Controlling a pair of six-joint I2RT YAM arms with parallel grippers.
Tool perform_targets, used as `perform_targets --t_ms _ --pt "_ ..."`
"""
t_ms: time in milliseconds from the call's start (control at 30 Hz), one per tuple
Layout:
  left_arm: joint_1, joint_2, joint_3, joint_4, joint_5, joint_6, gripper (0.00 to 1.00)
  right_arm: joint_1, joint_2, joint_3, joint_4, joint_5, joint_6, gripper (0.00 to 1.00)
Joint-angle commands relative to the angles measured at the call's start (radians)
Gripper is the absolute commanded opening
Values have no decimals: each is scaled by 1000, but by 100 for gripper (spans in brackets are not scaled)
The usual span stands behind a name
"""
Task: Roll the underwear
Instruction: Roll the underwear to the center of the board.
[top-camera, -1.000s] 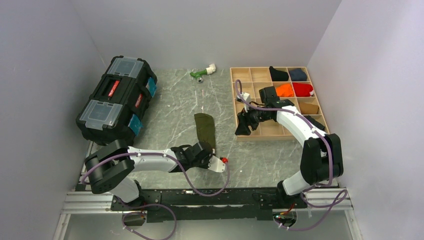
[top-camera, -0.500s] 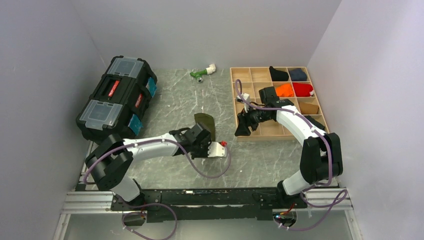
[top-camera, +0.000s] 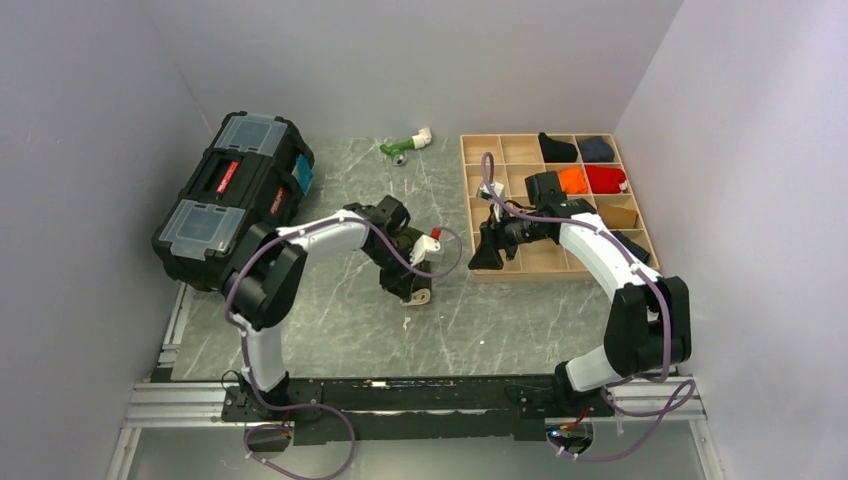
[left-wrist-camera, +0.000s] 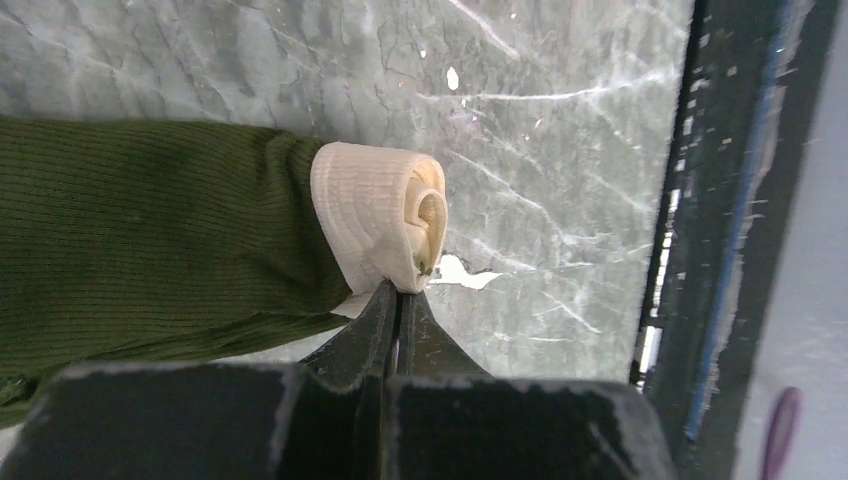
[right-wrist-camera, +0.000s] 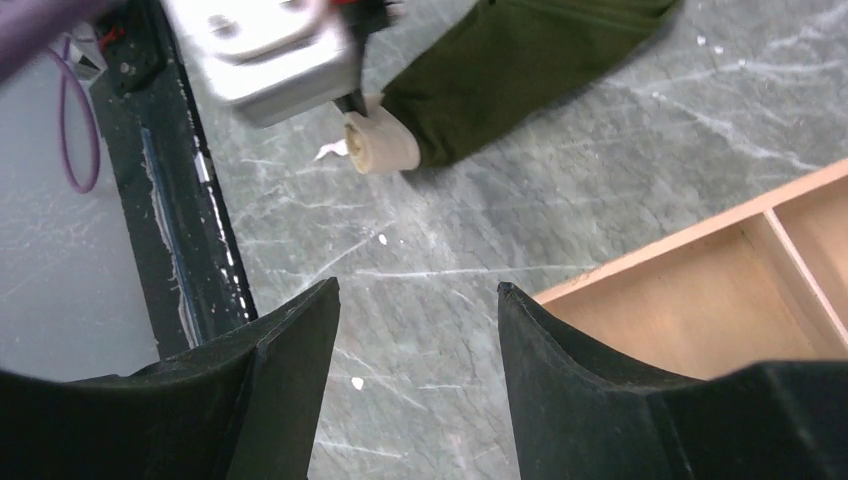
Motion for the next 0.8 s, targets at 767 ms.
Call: perform_targets --t_ms 767 --pt "204 550 509 -574 473 -6 0 288 0 9 77 127 -157 61"
